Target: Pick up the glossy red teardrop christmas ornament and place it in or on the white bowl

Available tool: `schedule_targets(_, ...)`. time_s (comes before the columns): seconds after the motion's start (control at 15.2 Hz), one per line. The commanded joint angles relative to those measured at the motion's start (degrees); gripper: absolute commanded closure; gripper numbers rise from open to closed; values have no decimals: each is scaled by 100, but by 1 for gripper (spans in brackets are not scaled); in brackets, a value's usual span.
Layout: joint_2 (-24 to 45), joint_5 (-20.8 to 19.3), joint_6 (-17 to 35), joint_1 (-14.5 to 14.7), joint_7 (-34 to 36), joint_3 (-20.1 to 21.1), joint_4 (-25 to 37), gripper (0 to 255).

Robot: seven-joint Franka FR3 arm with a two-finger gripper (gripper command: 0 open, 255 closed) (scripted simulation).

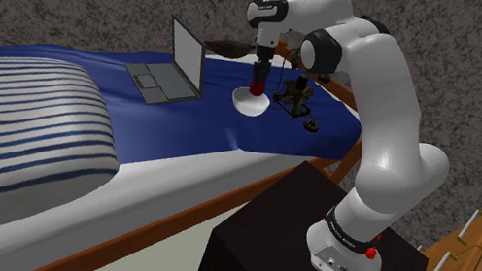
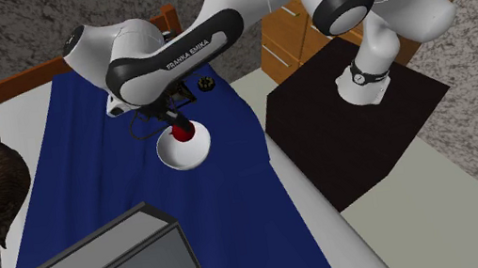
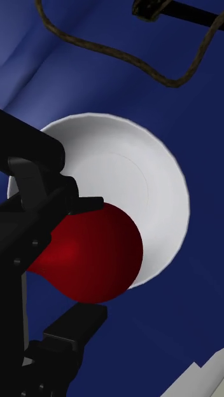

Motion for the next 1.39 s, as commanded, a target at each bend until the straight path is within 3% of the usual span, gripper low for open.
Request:
schedule_targets(0.0, 57, 16, 120, 4, -12, 11, -62, 255)
schedule_targets(0.79, 203, 56, 382, 9, -40, 41, -185, 255)
schedule_targets(0.86, 204, 56, 381, 9, -40, 41, -185, 0)
schedule_targets(1.19, 204, 56, 381, 9, -40, 41, -184, 0)
schedule_targets(1.32, 302, 42, -64, -108, 23, 47, 384, 0)
